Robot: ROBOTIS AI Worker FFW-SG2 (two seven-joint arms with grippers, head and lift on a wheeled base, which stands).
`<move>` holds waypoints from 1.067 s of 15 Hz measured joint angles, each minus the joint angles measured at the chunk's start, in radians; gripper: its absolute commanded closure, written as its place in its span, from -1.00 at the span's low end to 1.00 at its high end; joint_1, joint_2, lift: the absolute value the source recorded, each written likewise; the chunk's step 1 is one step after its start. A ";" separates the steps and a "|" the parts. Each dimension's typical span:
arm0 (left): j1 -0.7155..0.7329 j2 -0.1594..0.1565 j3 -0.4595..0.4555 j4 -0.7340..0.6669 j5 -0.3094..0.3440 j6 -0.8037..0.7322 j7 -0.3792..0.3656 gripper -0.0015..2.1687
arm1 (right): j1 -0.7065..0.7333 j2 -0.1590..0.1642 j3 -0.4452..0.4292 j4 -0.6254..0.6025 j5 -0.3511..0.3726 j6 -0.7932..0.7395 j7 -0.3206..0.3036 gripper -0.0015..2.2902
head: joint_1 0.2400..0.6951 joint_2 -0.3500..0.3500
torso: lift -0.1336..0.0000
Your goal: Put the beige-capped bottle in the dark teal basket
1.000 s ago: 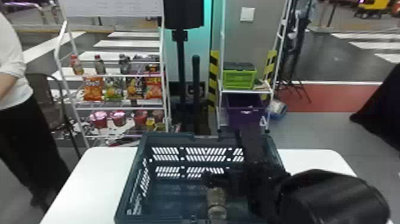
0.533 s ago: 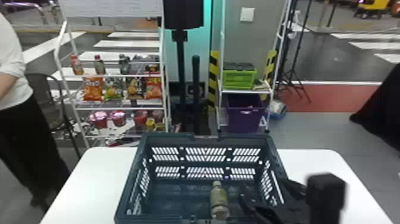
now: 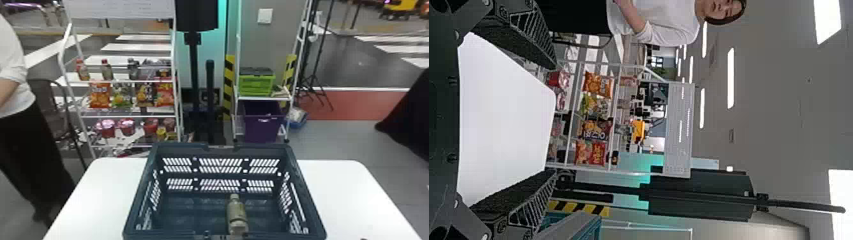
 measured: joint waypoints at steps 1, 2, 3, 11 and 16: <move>0.002 0.001 0.000 -0.004 -0.002 0.002 0.000 -0.87 | 0.021 0.023 -0.010 0.035 -0.003 -0.058 0.033 -0.94 | 0.14 0.00 | 1.00; 0.004 0.001 0.001 -0.008 -0.004 0.003 0.000 -0.87 | 0.035 0.043 -0.018 0.063 -0.005 -0.104 0.052 -0.94 | 0.14 0.00 | 1.00; 0.006 0.001 0.001 -0.012 -0.007 0.005 0.000 -0.87 | 0.048 0.061 -0.024 0.092 -0.006 -0.149 0.060 -0.93 | 0.14 0.00 | 1.00; 0.005 0.002 0.001 -0.019 -0.013 0.018 0.000 -0.87 | 0.096 0.096 -0.029 0.179 0.045 -0.226 0.072 -0.93 | 0.14 0.00 | 1.00; 0.004 0.002 0.003 -0.020 -0.013 0.019 0.002 -0.87 | 0.097 0.100 -0.034 0.191 0.047 -0.250 0.075 -0.93 | 0.14 0.00 | 1.00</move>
